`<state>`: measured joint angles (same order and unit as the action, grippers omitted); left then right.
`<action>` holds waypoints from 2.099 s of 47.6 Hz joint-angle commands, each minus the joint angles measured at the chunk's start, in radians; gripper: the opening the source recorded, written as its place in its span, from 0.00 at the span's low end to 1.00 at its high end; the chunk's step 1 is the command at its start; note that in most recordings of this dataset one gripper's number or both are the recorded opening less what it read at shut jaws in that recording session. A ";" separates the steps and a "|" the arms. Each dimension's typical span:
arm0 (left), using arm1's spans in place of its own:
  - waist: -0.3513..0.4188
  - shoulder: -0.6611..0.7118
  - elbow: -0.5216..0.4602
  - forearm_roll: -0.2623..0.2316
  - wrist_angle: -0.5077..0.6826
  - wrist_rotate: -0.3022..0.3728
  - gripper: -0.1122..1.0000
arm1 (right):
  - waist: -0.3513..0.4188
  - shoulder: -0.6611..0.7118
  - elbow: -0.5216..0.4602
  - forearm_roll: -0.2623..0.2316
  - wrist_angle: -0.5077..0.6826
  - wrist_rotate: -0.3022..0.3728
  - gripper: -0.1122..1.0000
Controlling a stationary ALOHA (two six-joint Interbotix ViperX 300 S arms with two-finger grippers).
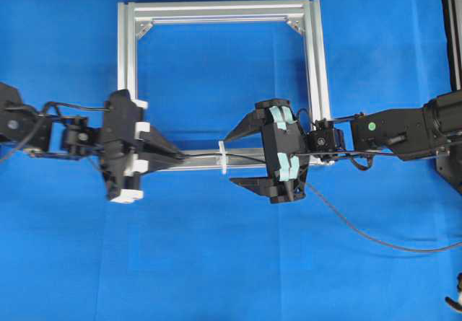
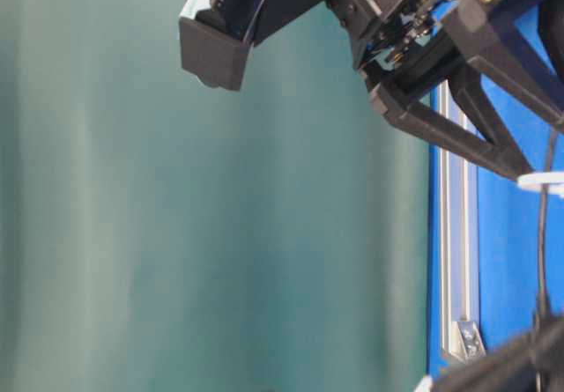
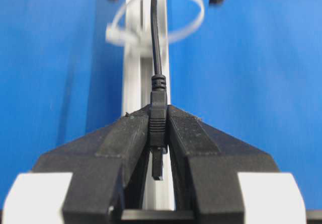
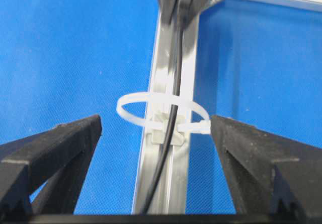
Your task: Insert the wire through the string loop located in the center.
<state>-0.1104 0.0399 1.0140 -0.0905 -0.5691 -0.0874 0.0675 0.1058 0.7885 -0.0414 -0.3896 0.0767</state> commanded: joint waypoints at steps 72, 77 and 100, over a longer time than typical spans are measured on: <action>0.000 -0.232 0.264 0.002 0.035 -0.011 0.82 | 0.005 -0.038 -0.012 0.003 0.008 0.002 0.97; 0.005 -0.232 0.264 0.002 0.044 -0.011 0.93 | 0.006 -0.040 -0.011 0.003 0.008 0.002 0.97; 0.005 -0.288 0.216 0.003 0.107 -0.006 0.93 | 0.009 -0.123 -0.008 0.003 0.092 0.000 0.97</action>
<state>-0.1074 -0.2163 1.2533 -0.0905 -0.4817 -0.0951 0.0721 0.0383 0.7900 -0.0399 -0.3129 0.0767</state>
